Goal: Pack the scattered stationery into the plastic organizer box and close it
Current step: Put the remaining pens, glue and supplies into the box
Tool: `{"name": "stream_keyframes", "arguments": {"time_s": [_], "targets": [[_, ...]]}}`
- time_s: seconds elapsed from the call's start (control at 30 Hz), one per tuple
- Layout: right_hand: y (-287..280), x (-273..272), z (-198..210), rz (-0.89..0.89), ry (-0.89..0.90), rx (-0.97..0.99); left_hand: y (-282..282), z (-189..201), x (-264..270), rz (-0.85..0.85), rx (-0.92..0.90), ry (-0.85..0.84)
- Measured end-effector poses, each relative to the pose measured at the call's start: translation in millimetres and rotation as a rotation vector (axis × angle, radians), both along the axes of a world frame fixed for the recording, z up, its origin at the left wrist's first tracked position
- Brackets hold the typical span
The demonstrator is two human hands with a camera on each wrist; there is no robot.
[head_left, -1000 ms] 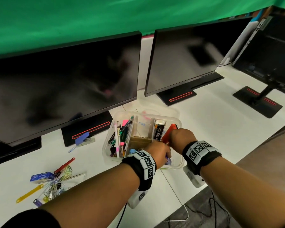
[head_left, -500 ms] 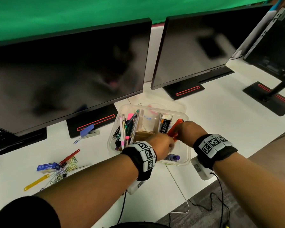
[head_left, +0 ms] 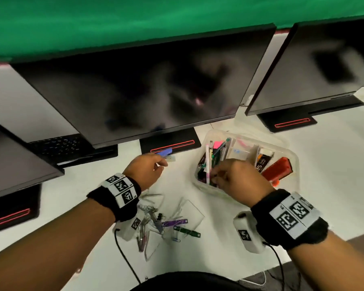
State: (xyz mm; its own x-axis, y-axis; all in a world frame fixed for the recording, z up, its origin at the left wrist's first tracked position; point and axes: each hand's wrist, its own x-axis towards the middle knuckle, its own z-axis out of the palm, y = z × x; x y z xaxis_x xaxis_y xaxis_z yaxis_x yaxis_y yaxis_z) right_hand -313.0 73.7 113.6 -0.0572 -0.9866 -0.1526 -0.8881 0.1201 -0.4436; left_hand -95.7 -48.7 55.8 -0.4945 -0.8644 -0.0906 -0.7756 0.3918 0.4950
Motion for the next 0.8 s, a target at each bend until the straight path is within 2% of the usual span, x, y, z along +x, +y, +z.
{"name": "stream_keyframes", "arguments": {"time_s": [0.17,0.27,0.37,0.47,0.53,0.67,0.73,0.8], "targets": [[-44,78,-45,0.190,0.059,0.104,-10,-31,90,0.126,0.155,-0.306],[-59,106,-76,0.232,0.113,0.215,-7,-46,127,0.158,0.240,-0.393],[-60,122,-101,0.275,0.161,0.350,3,-58,149,0.168,0.301,-0.379],[-58,139,-119,0.308,0.170,0.380,12,-69,165,0.153,0.290,-0.373],[-60,148,-123,0.259,0.143,0.329,14,-73,170,0.158,0.264,-0.351],[-96,154,-115,0.037,0.106,0.124,3,-71,165,0.164,0.178,-0.269],[-119,149,-109,-0.007,0.195,0.101,-3,-67,155,0.160,0.163,-0.206],[-138,145,-104,0.041,0.340,0.136,-9,-66,143,0.114,0.176,-0.190]]}}
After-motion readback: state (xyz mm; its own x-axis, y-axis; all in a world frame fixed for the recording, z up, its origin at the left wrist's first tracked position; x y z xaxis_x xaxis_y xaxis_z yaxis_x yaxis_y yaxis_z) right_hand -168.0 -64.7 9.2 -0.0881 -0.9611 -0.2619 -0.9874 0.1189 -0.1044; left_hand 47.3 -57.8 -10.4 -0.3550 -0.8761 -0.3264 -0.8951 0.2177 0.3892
